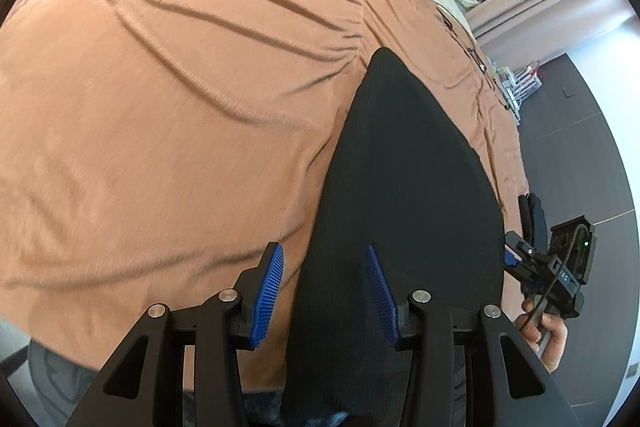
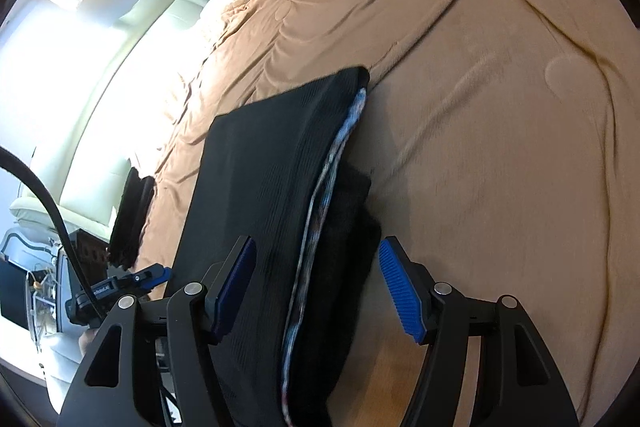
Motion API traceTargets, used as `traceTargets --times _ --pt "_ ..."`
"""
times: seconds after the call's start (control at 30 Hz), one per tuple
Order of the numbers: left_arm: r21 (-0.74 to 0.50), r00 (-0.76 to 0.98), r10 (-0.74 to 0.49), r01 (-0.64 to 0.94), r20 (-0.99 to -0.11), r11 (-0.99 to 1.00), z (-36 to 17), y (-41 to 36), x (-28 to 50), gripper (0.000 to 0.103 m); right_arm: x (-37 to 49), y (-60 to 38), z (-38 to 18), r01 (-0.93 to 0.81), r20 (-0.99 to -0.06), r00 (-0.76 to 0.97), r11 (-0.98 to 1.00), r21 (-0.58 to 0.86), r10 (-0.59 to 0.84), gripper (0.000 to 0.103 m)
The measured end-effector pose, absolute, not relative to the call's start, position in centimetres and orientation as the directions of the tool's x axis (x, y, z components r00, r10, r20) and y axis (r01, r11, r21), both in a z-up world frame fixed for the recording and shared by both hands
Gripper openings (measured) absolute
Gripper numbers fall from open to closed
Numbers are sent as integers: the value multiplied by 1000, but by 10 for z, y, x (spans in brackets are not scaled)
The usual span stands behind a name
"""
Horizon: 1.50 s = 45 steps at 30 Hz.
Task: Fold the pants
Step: 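Grasp the narrow end of the black shorts with the left gripper, then grasp the shorts' other end with the right gripper while the left gripper holds its end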
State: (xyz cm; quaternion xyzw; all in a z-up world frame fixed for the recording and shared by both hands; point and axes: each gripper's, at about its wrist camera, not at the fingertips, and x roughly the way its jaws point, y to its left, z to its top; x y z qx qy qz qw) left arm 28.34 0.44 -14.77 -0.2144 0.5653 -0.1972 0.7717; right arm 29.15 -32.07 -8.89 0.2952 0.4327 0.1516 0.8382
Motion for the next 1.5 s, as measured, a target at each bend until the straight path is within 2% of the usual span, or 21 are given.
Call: traceTargets --times 0.17,0.23,0.3,0.9,1.13,1.27,1.33,1.43,1.5 --pt "-564 260 -562 72 -786 823 -152 -5 303 46 308 -299 -95 13 -669 526 781 624 525 65" --pt "-573 251 -572 79 -781 816 -153 -8 309 46 309 -299 -97 8 -671 509 777 630 539 74" --pt "-578 240 -579 83 -779 812 -155 -12 317 46 312 -297 -99 -6 -671 493 773 634 554 77" --pt "-587 158 -599 119 -785 801 -176 -45 366 46 343 -297 -120 -41 -633 456 725 688 626 77" --pt "-602 158 -614 119 -773 789 -178 -44 369 46 337 -304 -124 -59 -571 475 671 739 670 84" --pt "-599 160 -612 126 -774 791 -177 -44 369 46 339 -305 -129 -20 -595 477 685 728 646 84" --pt "-598 158 -612 129 -775 791 -176 -44 370 46 340 -302 -127 -6 -618 480 706 708 623 81" --pt "-599 153 -614 137 -774 789 -174 -45 371 46 337 -303 -125 25 -628 502 715 698 595 62" --pt "-605 153 -621 143 -769 783 -172 -46 372 46 332 -306 -128 31 -612 513 700 714 602 53"
